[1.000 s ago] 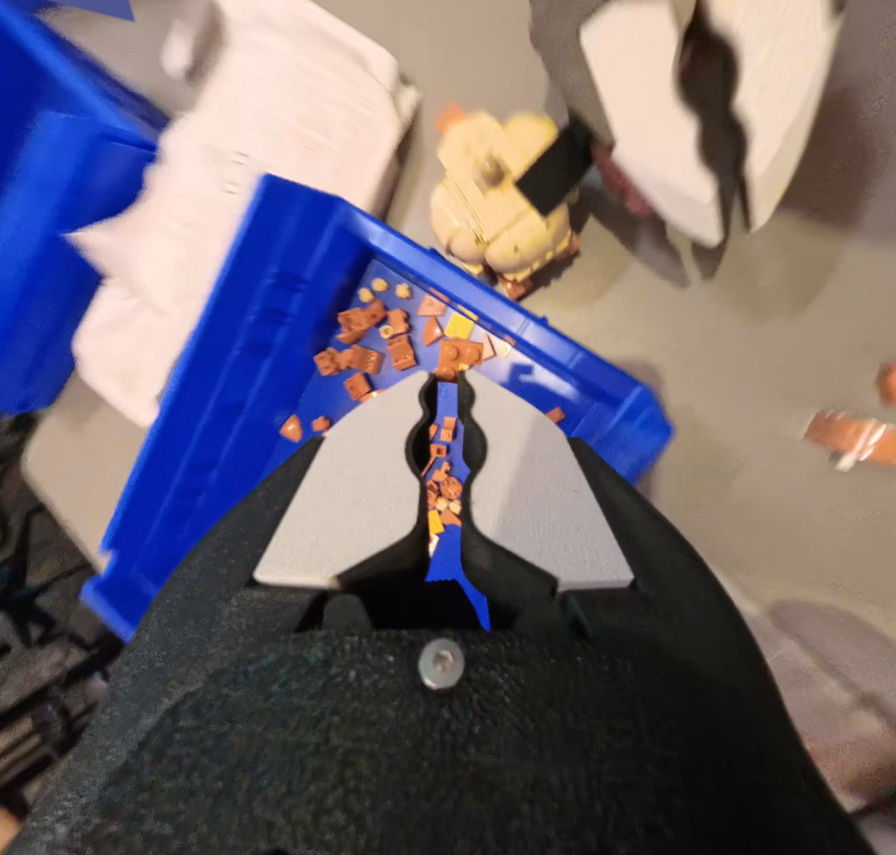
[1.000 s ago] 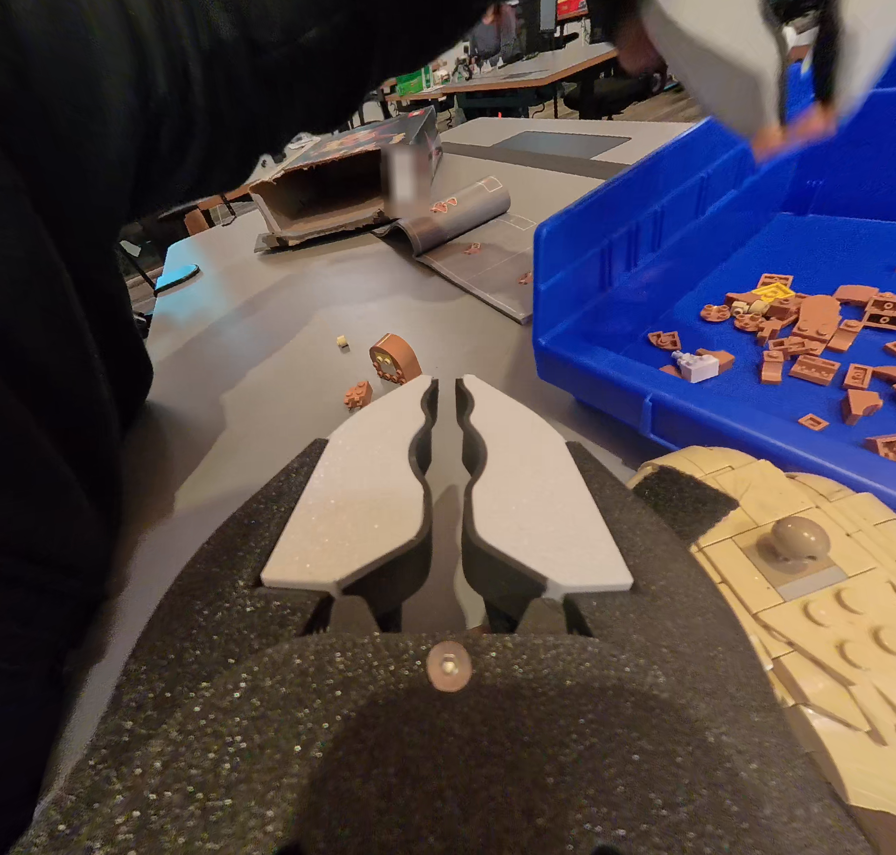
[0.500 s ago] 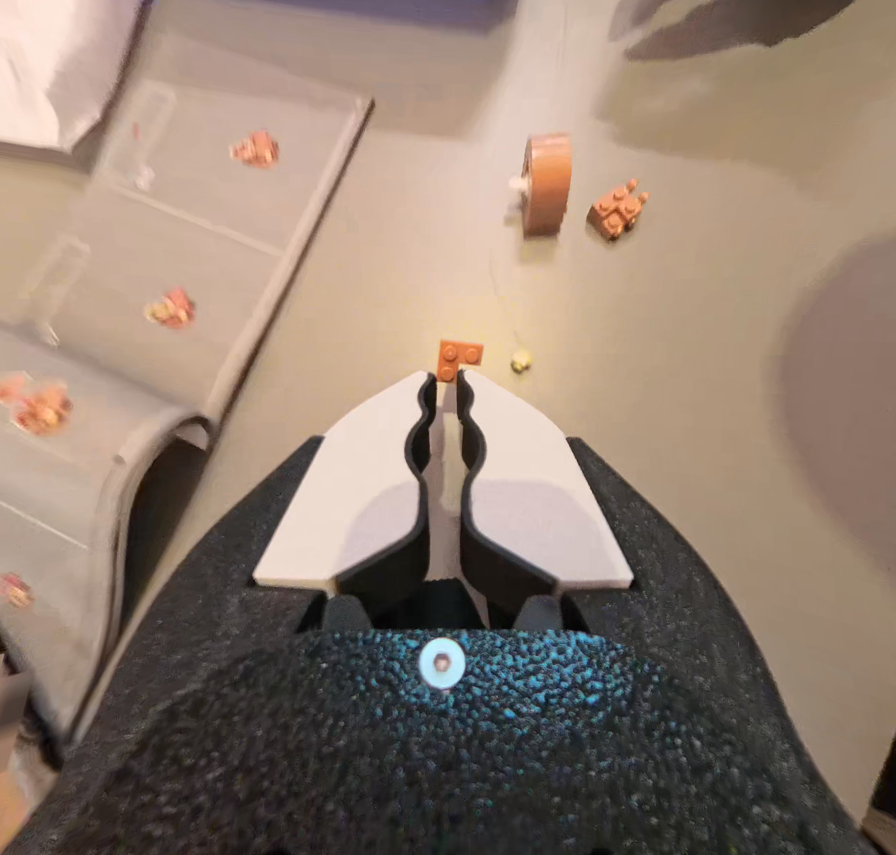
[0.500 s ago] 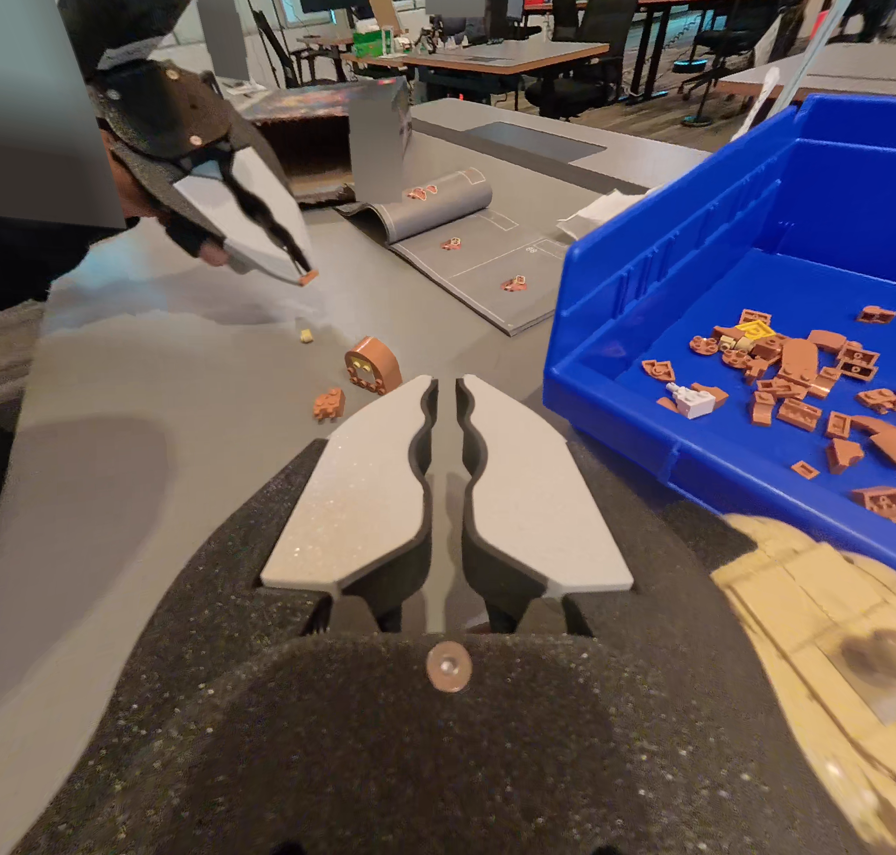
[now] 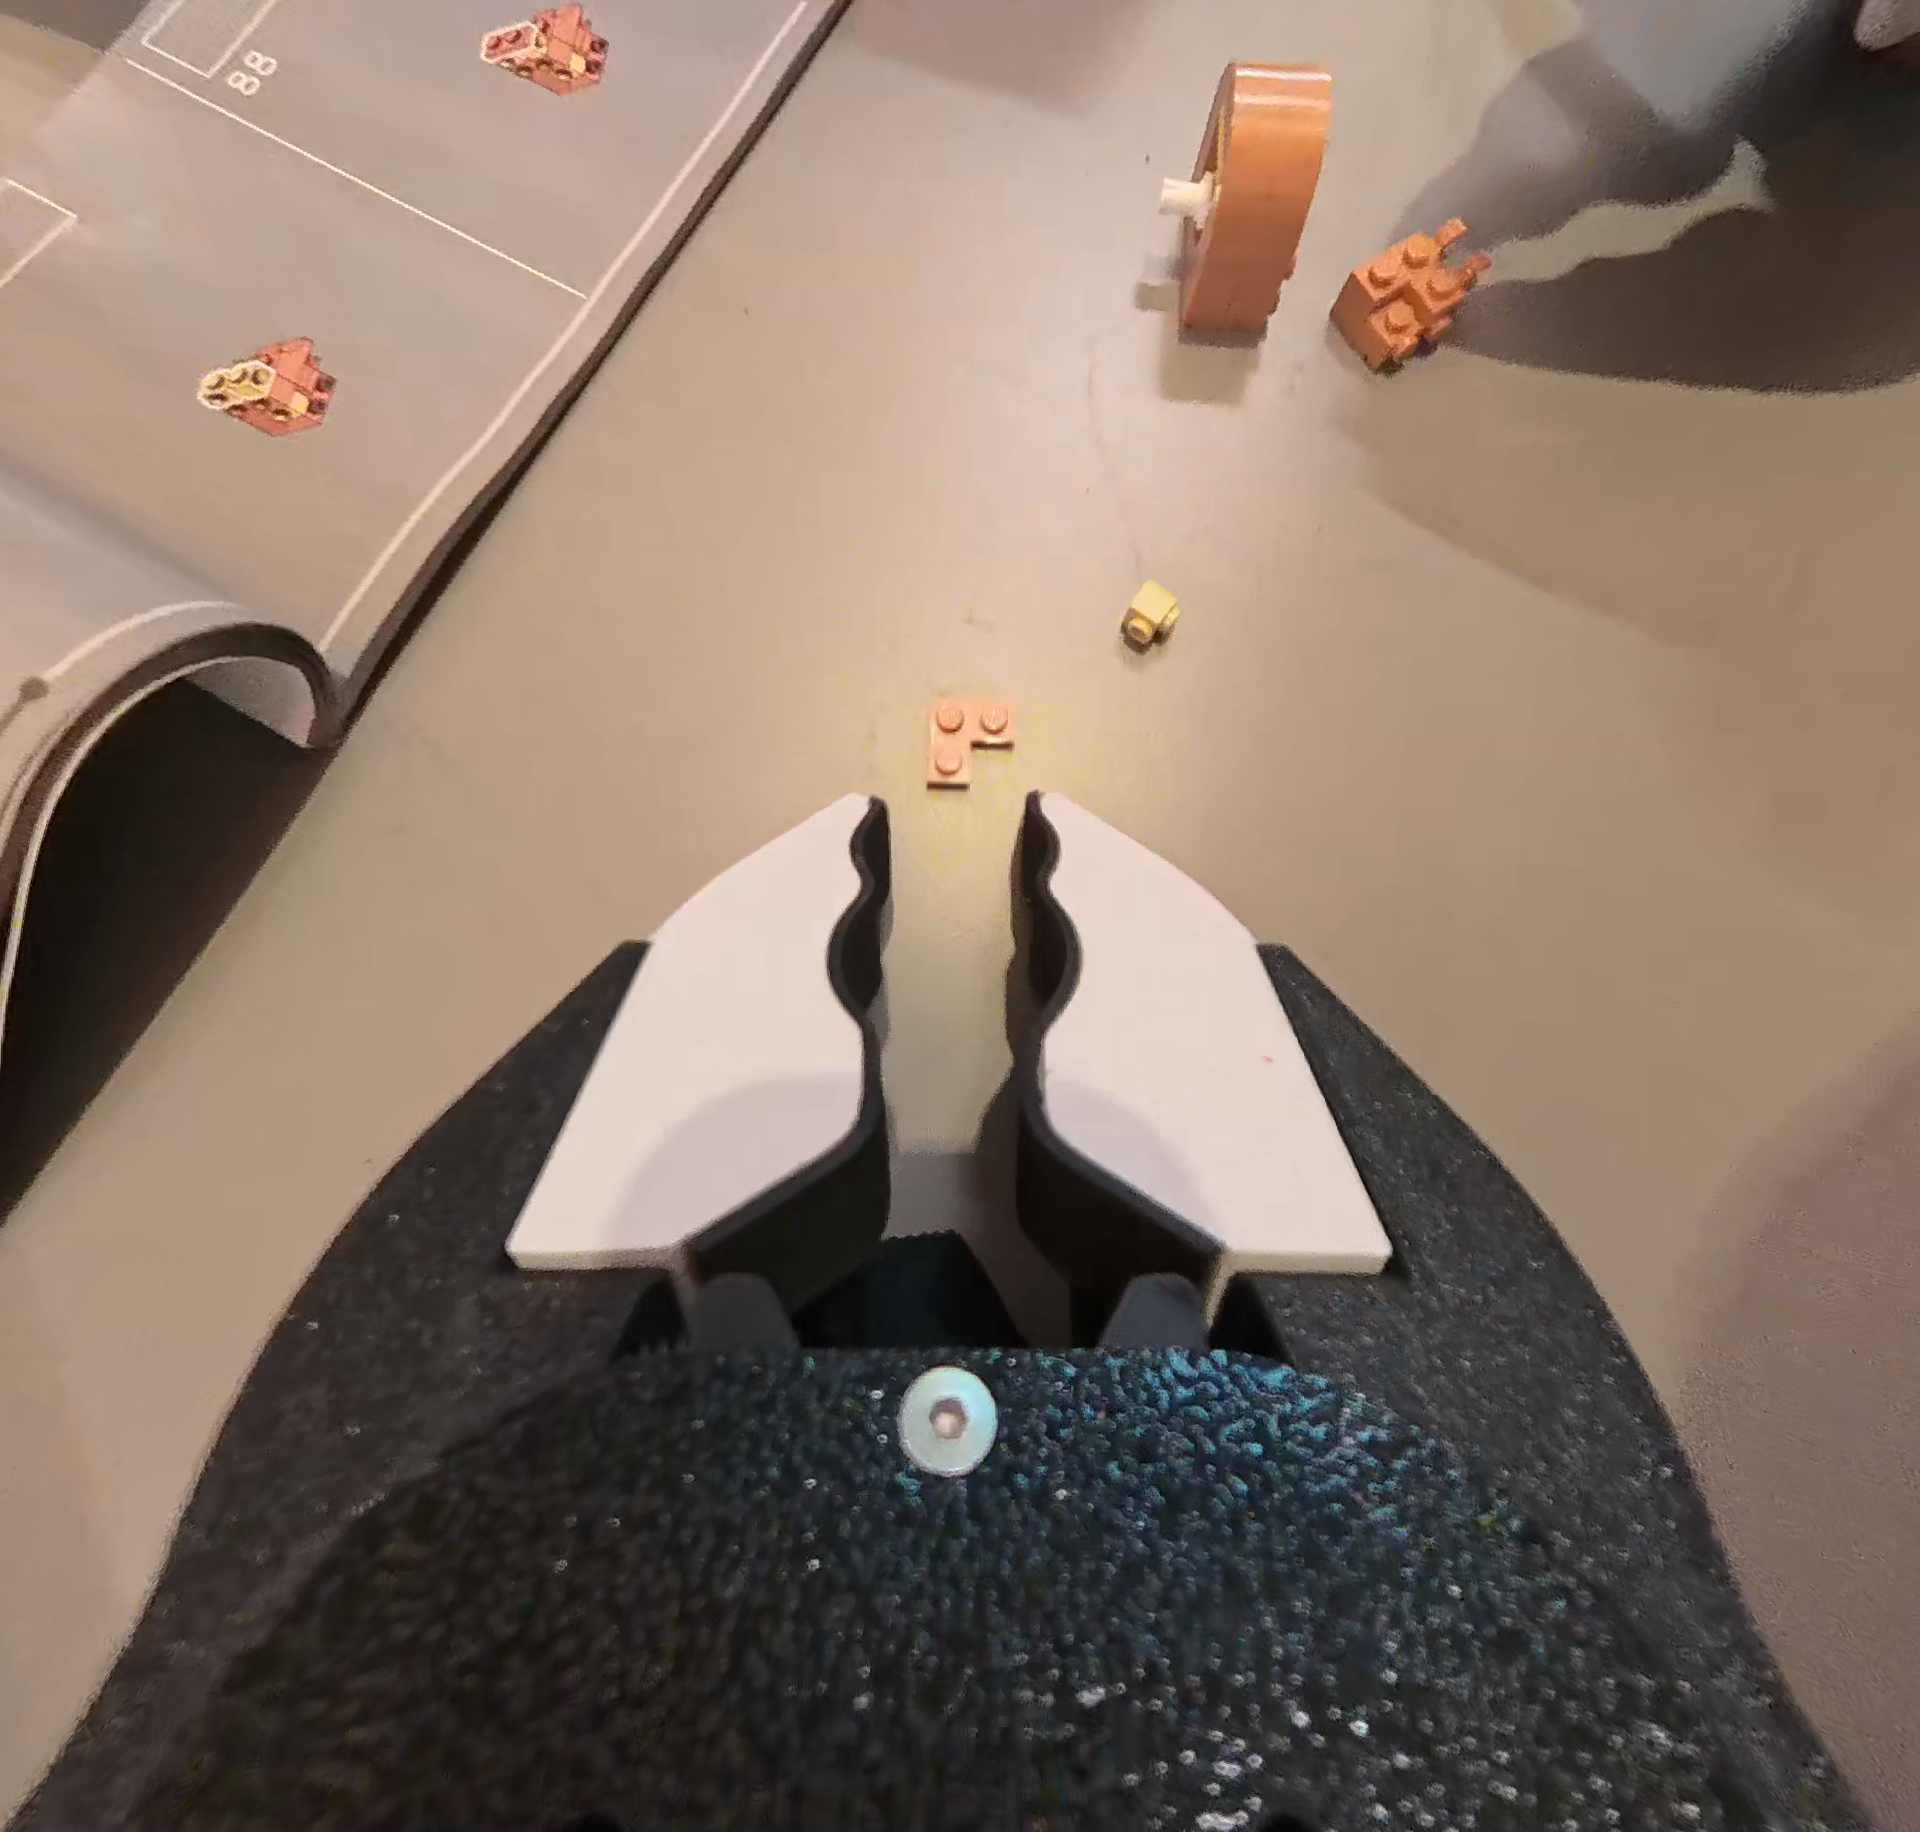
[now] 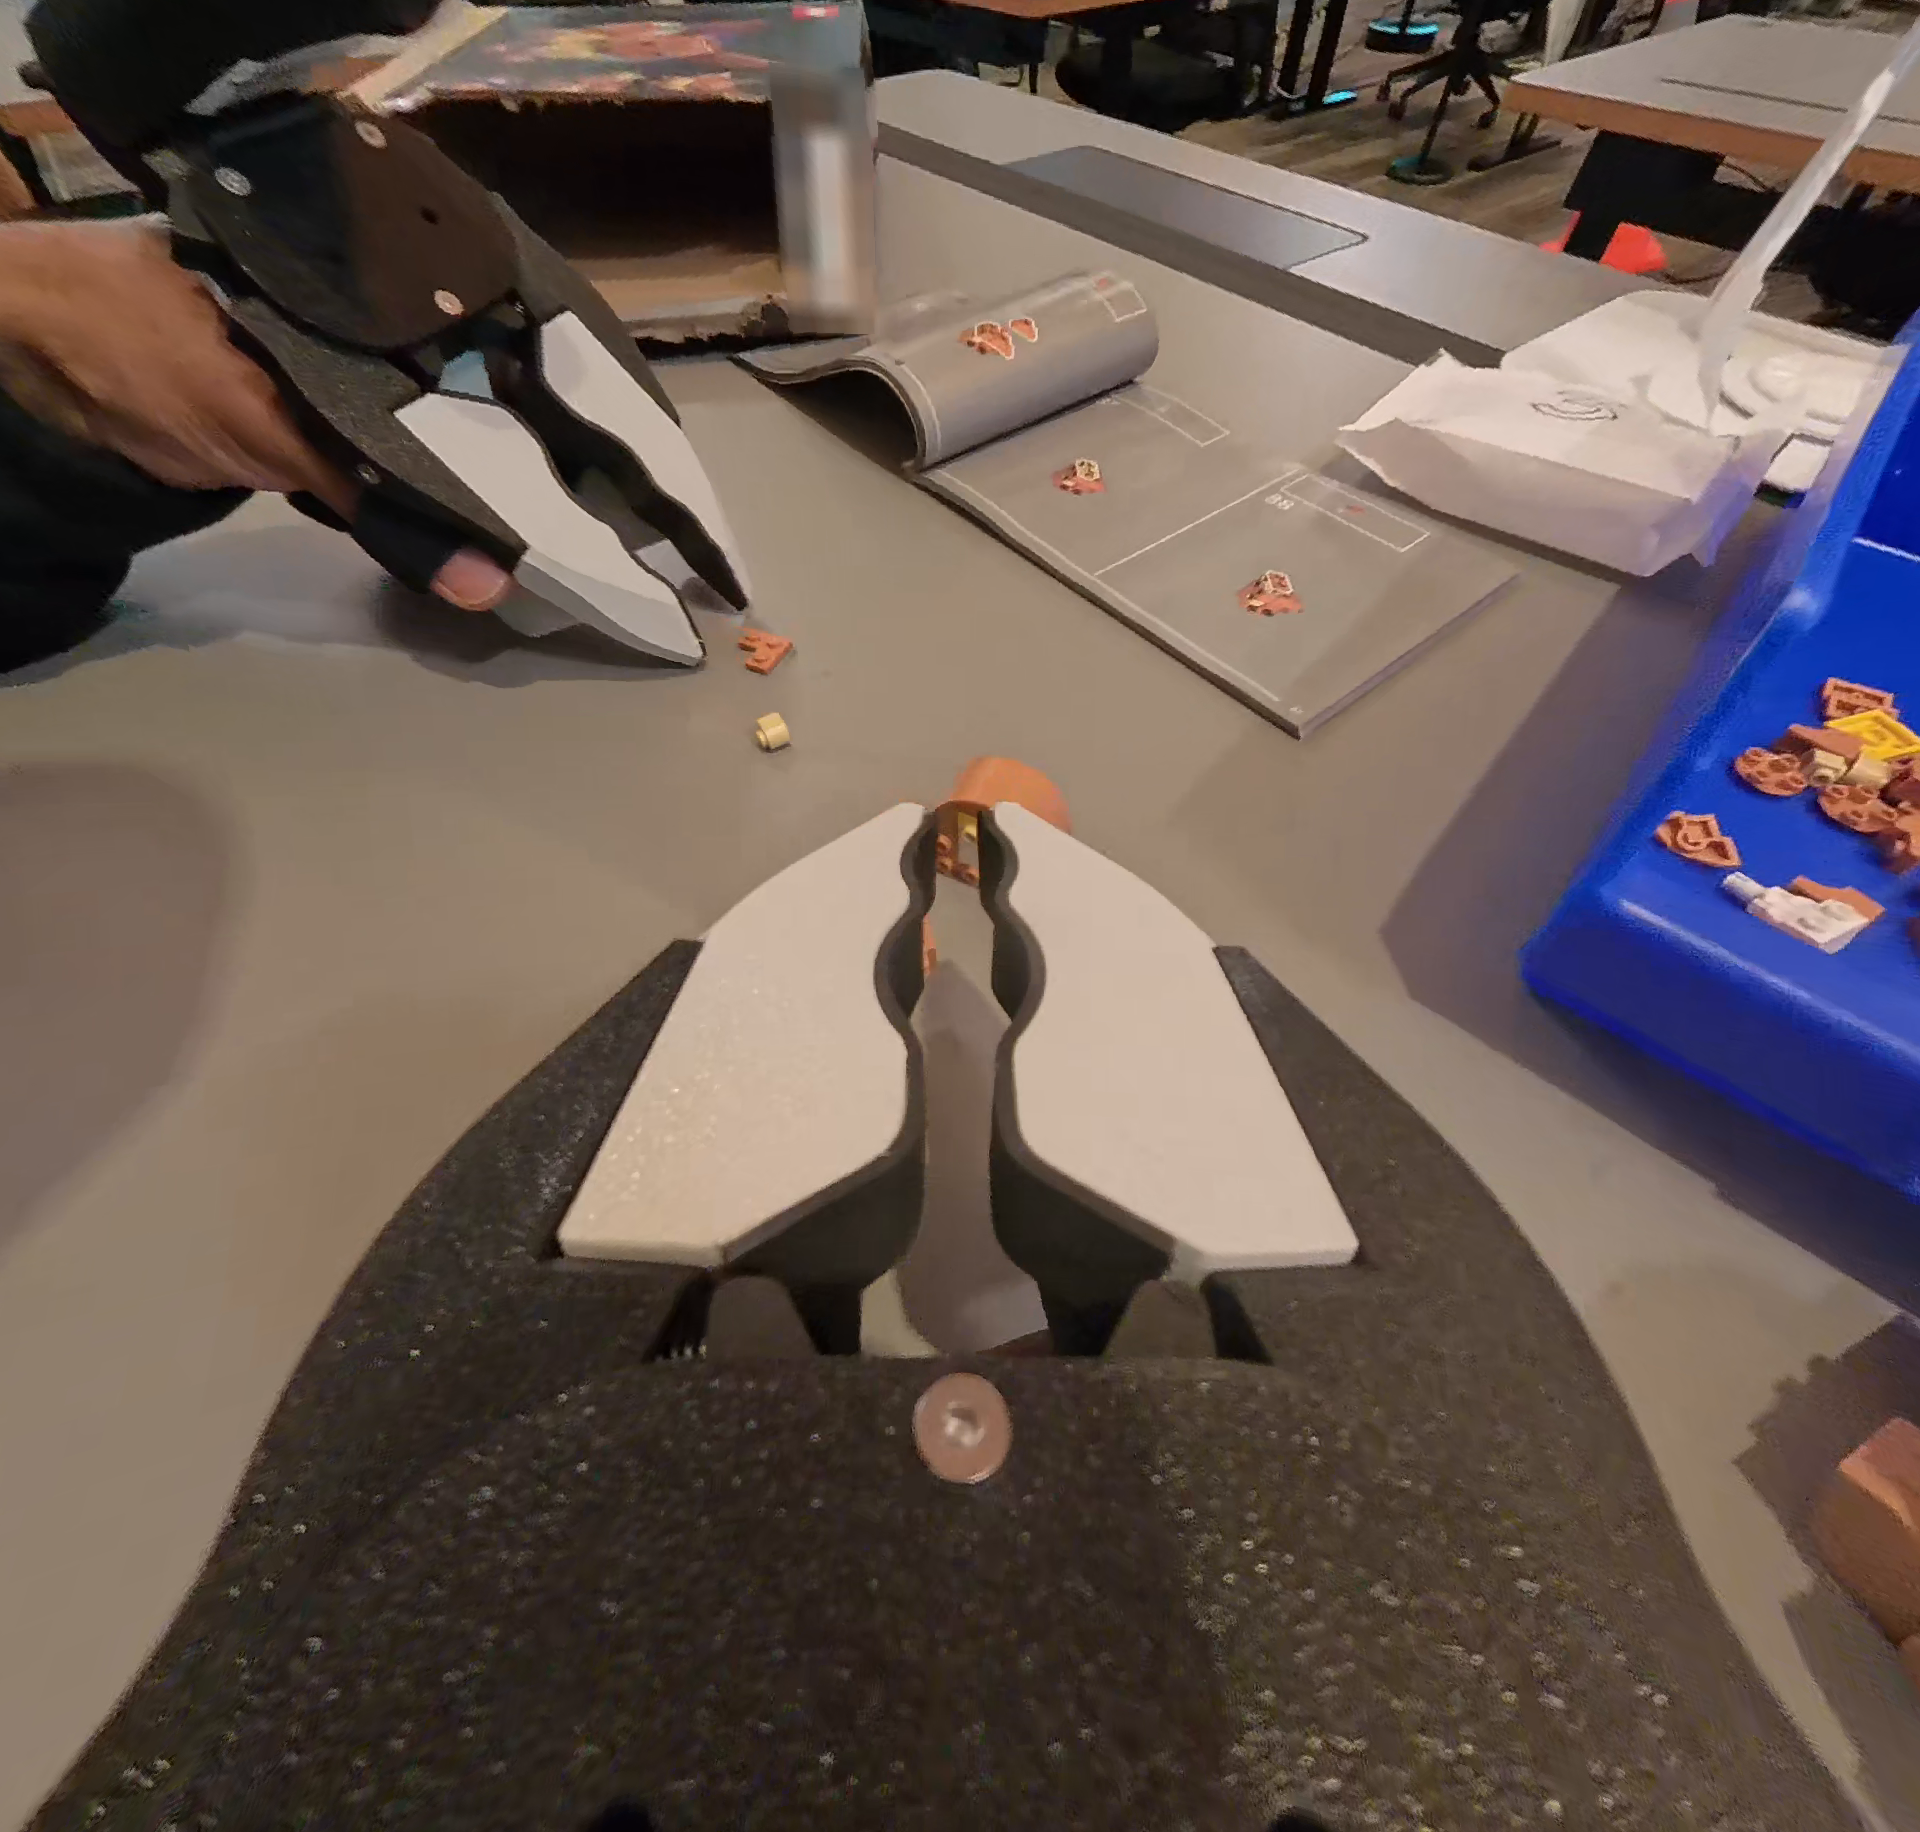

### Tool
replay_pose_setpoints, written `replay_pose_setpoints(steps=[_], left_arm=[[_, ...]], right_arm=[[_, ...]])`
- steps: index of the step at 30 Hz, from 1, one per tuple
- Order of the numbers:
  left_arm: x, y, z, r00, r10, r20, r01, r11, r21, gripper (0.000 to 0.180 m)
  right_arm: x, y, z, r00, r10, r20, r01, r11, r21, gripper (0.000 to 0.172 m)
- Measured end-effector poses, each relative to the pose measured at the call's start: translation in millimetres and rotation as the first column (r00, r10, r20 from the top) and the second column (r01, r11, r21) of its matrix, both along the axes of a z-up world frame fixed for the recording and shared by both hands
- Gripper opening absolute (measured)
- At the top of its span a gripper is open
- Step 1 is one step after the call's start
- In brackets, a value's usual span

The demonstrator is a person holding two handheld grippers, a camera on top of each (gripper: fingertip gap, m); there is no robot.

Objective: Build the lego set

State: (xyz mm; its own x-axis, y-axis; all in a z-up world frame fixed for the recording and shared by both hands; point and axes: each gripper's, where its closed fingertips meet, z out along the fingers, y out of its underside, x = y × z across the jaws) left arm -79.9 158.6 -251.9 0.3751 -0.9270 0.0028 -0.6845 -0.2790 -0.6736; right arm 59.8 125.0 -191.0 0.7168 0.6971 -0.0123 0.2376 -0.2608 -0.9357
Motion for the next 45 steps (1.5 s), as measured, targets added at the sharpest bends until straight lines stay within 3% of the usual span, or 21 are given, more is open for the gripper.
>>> replay_pose_setpoints(steps=[6, 16, 21, 23, 37, 45], left_arm=[[-10.3, 7.1, -0.6, 0.999, -0.030, -0.019, 0.030, 0.999, 0.018, 0.026], [9.1, 10.6, -0.6, 0.984, -0.170, -0.049, 0.170, 0.985, -0.007, 0.027], [15.8, 7.9, -0.7, 0.983, -0.180, -0.027, 0.179, 0.984, -0.018, 0.020], [16.9, 5.1, -0.8, 0.984, -0.178, -0.019, 0.178, 0.984, -0.025, 0.011], [11.3, -10.8, 0.8, 0.999, -0.019, 0.042, 0.021, 0.998, -0.061, 0.009], [7.7, 3.5, 3.7, 0.999, -0.044, -0.005, 0.044, 0.999, -0.015, 0.009]], right_arm=[[-5.9, -5.7, -17.4, 0.993, 0.007, 0.122, 0.001, 0.998, -0.061, 0.009], [-13.7, -8.8, -46.6, 0.947, 0.081, 0.312, -0.028, 0.985, -0.173, 0.021], [-14.7, -7.6, -57.5, 0.921, 0.110, 0.374, -0.027, 0.975, -0.219, 0.021], [-17.3, -6.6, -57.7, 0.915, 0.118, 0.385, -0.037, 0.977, -0.211, 0.018], [-43.8, 0.5, -52.0, 0.905, 0.191, 0.381, -0.142, 0.978, -0.152, 0.018], [-55.3, 6.2, -49.1, 0.902, 0.233, 0.362, -0.193, 0.971, -0.143, 0.018]])
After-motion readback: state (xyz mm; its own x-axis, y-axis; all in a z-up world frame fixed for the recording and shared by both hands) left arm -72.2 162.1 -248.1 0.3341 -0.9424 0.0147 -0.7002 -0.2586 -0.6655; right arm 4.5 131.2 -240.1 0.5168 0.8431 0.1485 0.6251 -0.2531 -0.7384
